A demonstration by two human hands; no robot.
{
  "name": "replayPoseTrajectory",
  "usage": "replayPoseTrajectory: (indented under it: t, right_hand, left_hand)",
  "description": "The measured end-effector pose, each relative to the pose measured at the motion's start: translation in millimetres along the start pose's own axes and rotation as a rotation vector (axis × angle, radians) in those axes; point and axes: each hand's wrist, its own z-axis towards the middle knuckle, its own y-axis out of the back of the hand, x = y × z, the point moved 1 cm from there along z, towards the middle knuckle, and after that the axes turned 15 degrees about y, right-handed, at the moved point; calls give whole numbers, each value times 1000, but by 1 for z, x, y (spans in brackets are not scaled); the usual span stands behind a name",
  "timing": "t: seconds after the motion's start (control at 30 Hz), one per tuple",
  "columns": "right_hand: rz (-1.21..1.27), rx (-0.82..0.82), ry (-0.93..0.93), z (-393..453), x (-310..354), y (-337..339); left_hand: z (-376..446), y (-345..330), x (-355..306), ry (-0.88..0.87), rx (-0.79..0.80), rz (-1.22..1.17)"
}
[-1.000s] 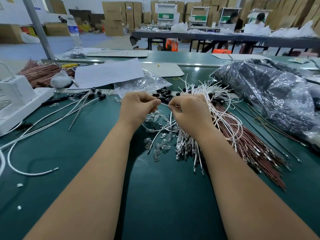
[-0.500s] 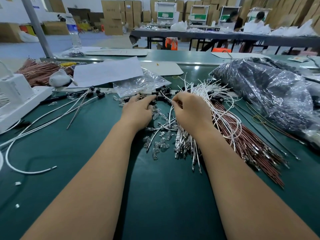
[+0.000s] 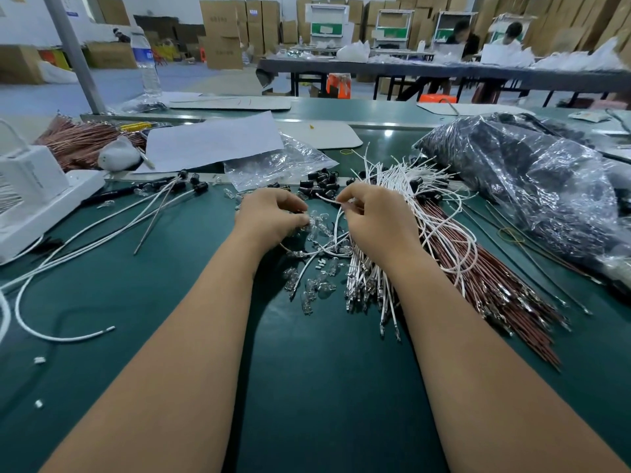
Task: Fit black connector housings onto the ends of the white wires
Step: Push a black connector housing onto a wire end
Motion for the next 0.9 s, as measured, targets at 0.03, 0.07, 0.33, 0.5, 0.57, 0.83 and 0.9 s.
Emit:
replayPoseTrajectory:
  t: [0.03, 0.07, 0.33, 0.5, 0.57, 0.83, 0.9]
  right_hand:
    - [3, 3, -7, 0, 0, 0]
    - [4, 6, -13, 0, 0, 0]
    - [19, 21, -22, 1, 2, -1]
    - [37, -23, -29, 1, 3, 1]
    - [43, -35, -22, 0, 4, 1]
    - [215, -160, -80, 3, -2, 1]
    - [303, -201, -96, 3, -3, 2]
  left_hand:
    - [-1, 0, 0, 0, 13, 16]
    - [-1, 0, -1, 2, 17, 47]
    - [1, -6, 0, -50, -83, 274]
    - [-1, -7, -3, -193, -116, -40]
    - [-3, -7, -6, -237, -114, -96]
    - [-1, -1, -6, -108, 3, -511]
    - [0, -1, -6, -56, 57, -607]
